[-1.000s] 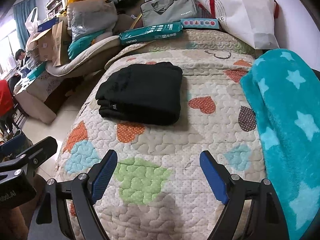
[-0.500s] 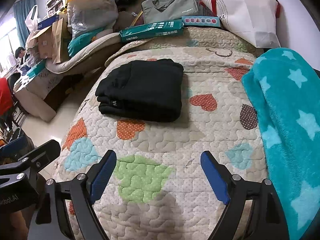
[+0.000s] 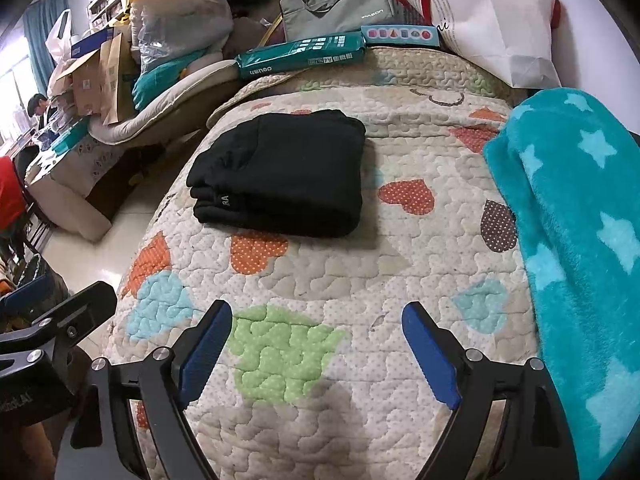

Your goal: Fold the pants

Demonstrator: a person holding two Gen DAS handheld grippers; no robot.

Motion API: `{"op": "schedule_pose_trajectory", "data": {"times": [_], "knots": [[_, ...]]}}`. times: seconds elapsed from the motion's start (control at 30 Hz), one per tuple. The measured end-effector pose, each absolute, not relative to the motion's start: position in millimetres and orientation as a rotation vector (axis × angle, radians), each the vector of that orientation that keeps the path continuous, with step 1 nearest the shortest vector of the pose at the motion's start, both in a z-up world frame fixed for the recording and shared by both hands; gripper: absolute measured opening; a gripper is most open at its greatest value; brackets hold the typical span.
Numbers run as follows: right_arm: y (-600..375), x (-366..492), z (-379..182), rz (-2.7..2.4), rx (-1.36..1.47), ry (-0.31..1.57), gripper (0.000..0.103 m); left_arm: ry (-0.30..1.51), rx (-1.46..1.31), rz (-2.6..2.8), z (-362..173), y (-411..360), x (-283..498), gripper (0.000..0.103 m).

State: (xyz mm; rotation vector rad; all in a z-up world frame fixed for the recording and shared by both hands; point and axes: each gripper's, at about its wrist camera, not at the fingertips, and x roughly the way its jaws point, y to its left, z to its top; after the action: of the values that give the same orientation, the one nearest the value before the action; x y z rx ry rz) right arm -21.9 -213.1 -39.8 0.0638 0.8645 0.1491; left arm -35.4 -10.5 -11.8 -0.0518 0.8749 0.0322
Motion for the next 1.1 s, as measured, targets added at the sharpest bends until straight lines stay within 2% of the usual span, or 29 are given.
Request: {"op": "schedule_pose_trajectory", "data": {"times": [1.1], "knots": [[-211.7, -20.6, -43.6, 0.137, 0.055, 0.883, 0.091, 0.905, -0.070, 0.031, -15.5, -9.7, -36.6, 0.103]]}}
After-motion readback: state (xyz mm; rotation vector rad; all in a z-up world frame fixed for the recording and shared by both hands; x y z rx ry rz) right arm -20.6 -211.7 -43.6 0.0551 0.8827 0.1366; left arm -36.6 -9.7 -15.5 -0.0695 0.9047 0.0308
